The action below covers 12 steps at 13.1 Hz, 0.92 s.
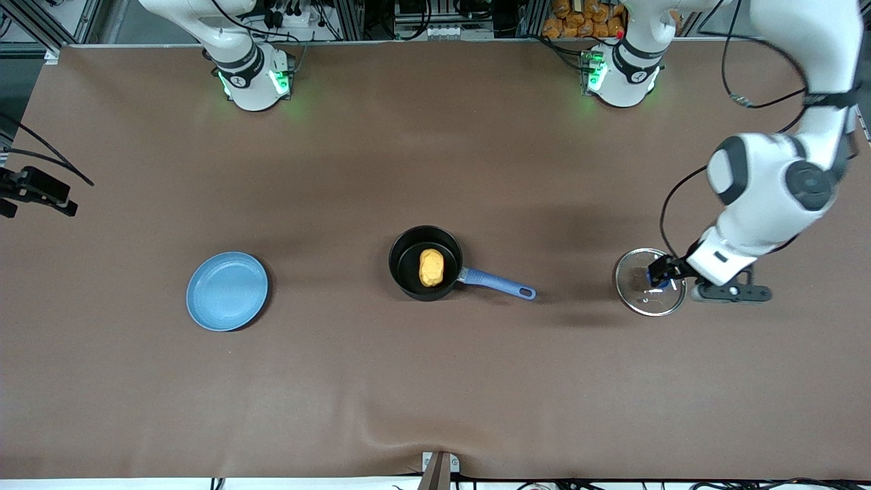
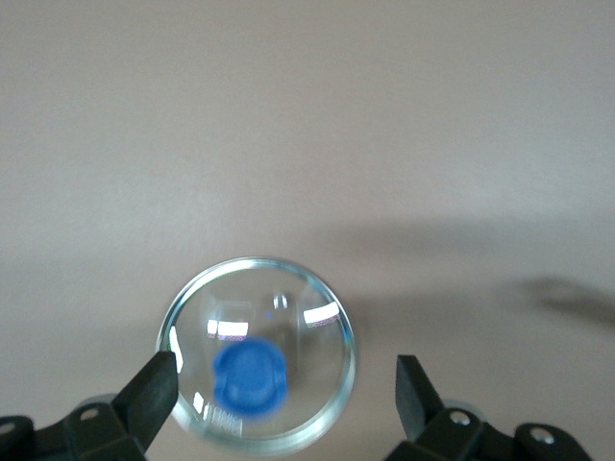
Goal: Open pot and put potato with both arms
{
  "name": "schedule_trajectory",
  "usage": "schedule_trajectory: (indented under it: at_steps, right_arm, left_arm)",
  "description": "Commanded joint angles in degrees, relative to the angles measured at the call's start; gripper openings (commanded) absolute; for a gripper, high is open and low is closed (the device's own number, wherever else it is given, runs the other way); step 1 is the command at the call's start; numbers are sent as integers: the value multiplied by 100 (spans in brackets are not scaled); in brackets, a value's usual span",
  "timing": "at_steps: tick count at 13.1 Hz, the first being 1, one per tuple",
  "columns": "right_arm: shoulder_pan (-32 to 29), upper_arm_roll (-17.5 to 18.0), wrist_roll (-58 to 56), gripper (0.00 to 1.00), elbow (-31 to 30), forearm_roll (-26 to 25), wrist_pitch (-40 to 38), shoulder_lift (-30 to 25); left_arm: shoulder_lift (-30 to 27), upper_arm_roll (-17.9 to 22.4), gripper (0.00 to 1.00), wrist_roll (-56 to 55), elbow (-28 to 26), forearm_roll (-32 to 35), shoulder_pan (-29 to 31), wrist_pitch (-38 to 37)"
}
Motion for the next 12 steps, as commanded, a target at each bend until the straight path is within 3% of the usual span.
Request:
schedule_trajectory:
  at_steps: [1, 4, 6, 12]
  right_arm:
    - [25, 65, 182, 100, -226, 34, 91, -204]
    - [61, 65, 218, 100, -209, 34, 82, -213]
    - [70, 65, 209, 100, -209, 34, 73, -213]
    - [140, 65, 209, 100, -200, 34, 65, -213]
  left_arm:
    - [-280, 33, 100, -41, 1124, -106, 42, -1718]
    - [-492, 60, 100, 3, 2092, -70, 86, -3038]
    - [-484, 68, 100, 46, 2515, -35, 147, -3515]
    - [-1019, 33, 100, -23, 2490, -53, 262, -4193]
